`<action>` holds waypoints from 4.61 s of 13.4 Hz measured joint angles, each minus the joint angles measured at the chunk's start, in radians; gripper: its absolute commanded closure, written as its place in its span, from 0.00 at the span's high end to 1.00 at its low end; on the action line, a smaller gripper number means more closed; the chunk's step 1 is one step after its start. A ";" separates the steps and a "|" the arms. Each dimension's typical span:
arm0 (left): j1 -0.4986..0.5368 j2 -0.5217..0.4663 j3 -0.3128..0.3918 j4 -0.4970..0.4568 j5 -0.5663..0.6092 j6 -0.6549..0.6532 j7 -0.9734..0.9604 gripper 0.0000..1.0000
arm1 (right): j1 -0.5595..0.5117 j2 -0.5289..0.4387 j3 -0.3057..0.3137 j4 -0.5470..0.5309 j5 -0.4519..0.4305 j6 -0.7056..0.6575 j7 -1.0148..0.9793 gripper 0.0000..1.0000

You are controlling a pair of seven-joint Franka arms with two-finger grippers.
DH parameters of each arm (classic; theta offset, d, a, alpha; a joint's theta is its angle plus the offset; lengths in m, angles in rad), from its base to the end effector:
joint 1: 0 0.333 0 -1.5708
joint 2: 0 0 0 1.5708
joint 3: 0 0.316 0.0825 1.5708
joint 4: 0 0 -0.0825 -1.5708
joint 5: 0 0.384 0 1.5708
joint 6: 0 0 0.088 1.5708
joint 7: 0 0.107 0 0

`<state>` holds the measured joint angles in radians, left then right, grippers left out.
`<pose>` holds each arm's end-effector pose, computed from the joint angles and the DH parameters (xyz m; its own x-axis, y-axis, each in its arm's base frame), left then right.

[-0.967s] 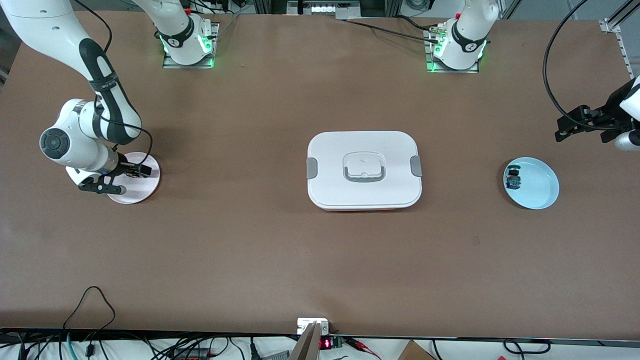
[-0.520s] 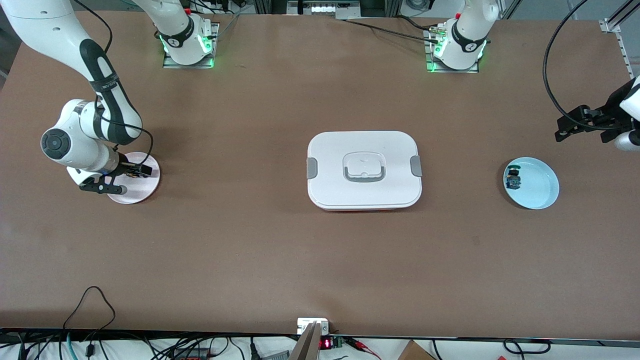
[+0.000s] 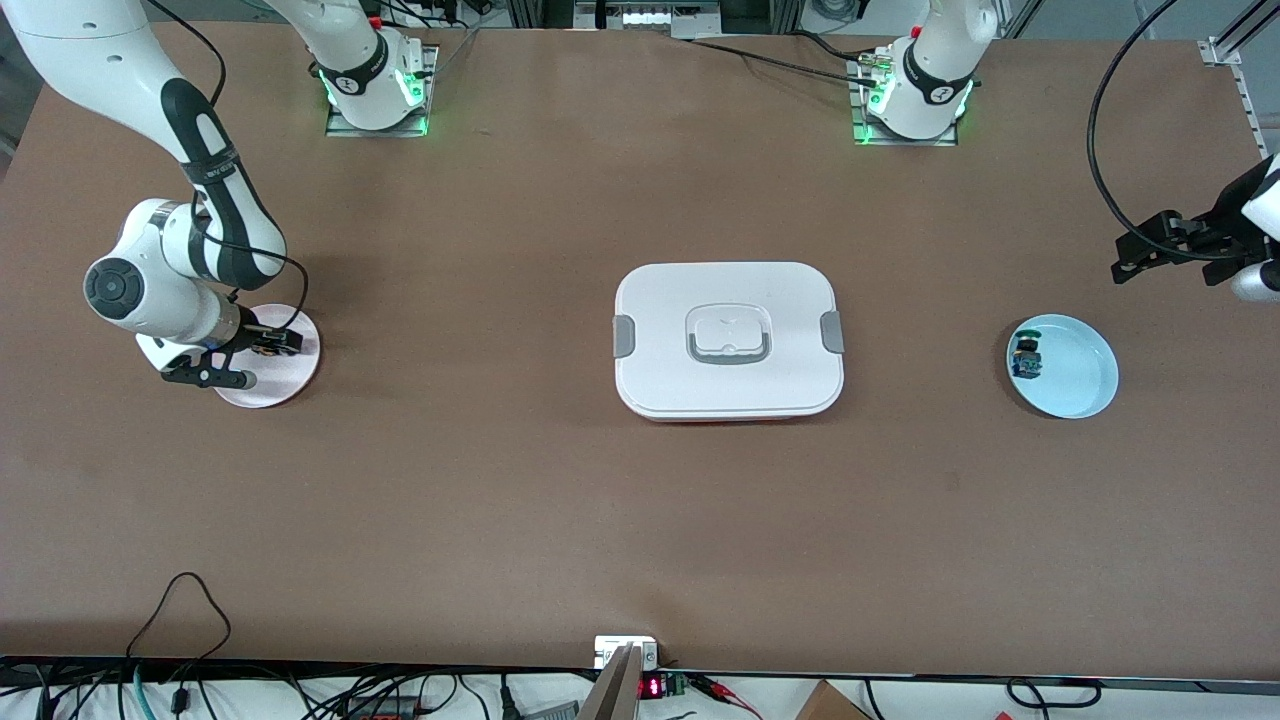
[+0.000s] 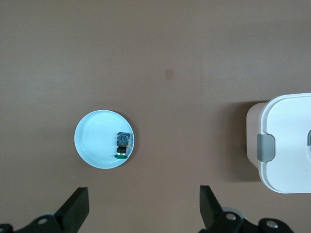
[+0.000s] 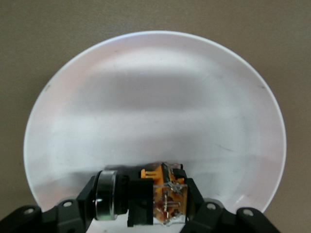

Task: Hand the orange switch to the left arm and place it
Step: 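Lift the orange switch with the right gripper while the left gripper advances, then carry the switch above the box while the left gripper approaches it, then close the left gripper on the orange switch held by the right gripper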

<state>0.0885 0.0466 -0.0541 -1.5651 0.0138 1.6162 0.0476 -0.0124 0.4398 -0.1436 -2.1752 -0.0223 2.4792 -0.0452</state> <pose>0.5722 0.0218 0.6050 0.9999 -0.0138 0.0040 -0.0137 -0.9998 -0.0115 0.5400 -0.0870 0.1778 0.9870 -0.0865 -0.1355 -0.0781 -0.9948 0.0661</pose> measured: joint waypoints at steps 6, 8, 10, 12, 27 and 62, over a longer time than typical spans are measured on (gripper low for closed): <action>0.000 0.000 0.000 0.000 0.000 0.000 0.000 1.00 | 0.001 -0.048 0.061 0.066 0.000 -0.143 -0.003 0.11; 0.000 0.000 0.000 0.000 0.000 0.000 0.000 1.00 | 0.002 -0.074 0.080 0.123 0.000 -0.232 -0.019 0.11; 0.000 0.000 -0.001 0.000 0.000 0.000 0.000 1.00 | 0.001 -0.091 0.087 0.169 0.000 -0.298 -0.062 0.11; -0.001 0.000 -0.007 0.001 0.000 0.000 0.001 1.00 | 0.001 -0.103 0.101 0.211 0.000 -0.345 -0.161 0.11; -0.015 0.253 -0.010 0.064 -0.272 -0.055 0.020 1.00 | 0.009 -0.308 0.482 0.488 0.353 -0.718 -0.491 0.00; -0.112 -0.027 -0.319 -0.301 -1.392 0.191 -0.380 0.95 | 0.247 -0.266 0.691 0.482 1.392 -0.089 -1.369 0.00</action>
<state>-0.0234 0.0192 -0.3726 -1.8661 -1.3782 1.8073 -0.3322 0.2346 0.1740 0.5473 -1.6927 1.3699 2.3900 -1.4143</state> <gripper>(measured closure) 0.044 0.273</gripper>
